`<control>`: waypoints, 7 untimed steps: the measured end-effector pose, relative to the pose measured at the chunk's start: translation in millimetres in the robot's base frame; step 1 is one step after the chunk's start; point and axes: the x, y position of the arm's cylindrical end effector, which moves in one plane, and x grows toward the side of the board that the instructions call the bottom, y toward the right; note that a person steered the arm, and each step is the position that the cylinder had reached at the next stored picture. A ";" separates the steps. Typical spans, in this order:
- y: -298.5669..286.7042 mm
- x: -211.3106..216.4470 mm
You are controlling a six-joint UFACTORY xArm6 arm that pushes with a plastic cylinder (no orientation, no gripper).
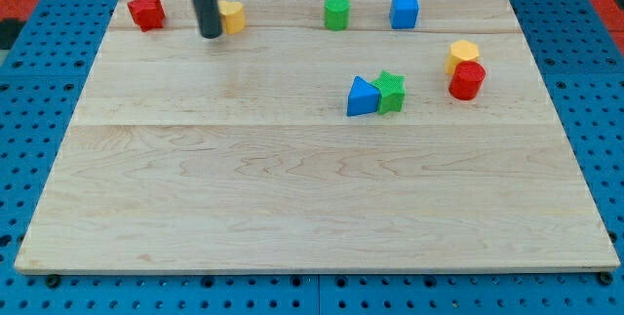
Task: Push the blue cube and green circle above the green star
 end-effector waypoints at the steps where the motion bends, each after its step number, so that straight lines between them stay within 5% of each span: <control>1: -24.9 -24.0; 3: 76.5 -25.0; 7: -10.0 -26.5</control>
